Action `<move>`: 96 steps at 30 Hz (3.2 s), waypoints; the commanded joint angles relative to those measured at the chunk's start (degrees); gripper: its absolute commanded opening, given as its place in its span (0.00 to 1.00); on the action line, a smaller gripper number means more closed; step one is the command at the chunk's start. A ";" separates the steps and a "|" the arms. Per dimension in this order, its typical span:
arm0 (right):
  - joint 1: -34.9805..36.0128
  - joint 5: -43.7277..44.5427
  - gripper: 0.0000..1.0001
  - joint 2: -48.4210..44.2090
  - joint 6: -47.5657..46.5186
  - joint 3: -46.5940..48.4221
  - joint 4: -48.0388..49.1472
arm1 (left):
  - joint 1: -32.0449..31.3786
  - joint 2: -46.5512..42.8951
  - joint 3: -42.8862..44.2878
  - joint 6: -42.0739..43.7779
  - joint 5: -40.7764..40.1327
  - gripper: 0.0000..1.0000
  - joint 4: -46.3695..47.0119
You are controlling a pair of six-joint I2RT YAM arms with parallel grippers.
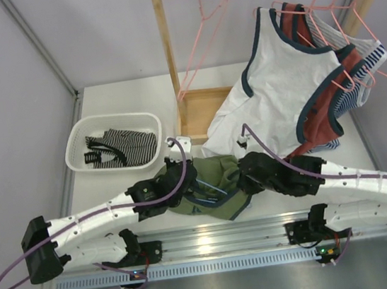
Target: Place the tank top on the hanger
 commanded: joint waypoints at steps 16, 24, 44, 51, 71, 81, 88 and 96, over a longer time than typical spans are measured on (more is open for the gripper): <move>-1.32 -1.11 0.00 5.52 -4.81 7.21 5.03 | -4.40 2.60 7.56 -2.73 -7.99 0.00 -0.12; -1.59 -2.78 0.02 3.67 -7.44 6.33 10.03 | -4.92 1.81 9.93 -1.94 -8.78 0.00 -3.37; -1.50 -7.95 0.46 -7.67 -19.38 4.40 18.98 | -5.54 1.81 15.82 0.34 -10.54 0.00 -7.15; -2.81 -15.86 0.42 -2.31 -34.24 6.15 26.20 | -6.24 2.43 19.16 0.79 -10.36 0.00 -11.02; -11.08 -36.00 0.41 5.17 -37.15 5.36 36.05 | -7.03 2.25 25.76 3.51 -9.22 0.00 -16.12; -11.08 -37.59 0.37 6.75 -36.27 3.25 38.34 | -7.12 2.60 27.51 4.30 -8.78 0.00 -16.03; -10.99 -37.94 0.28 8.50 -37.24 4.13 37.46 | -7.12 2.96 28.04 4.74 -8.69 0.00 -16.03; -10.99 -37.41 0.23 9.21 -37.42 3.87 38.07 | -7.12 3.13 28.04 4.65 -8.87 0.00 -15.95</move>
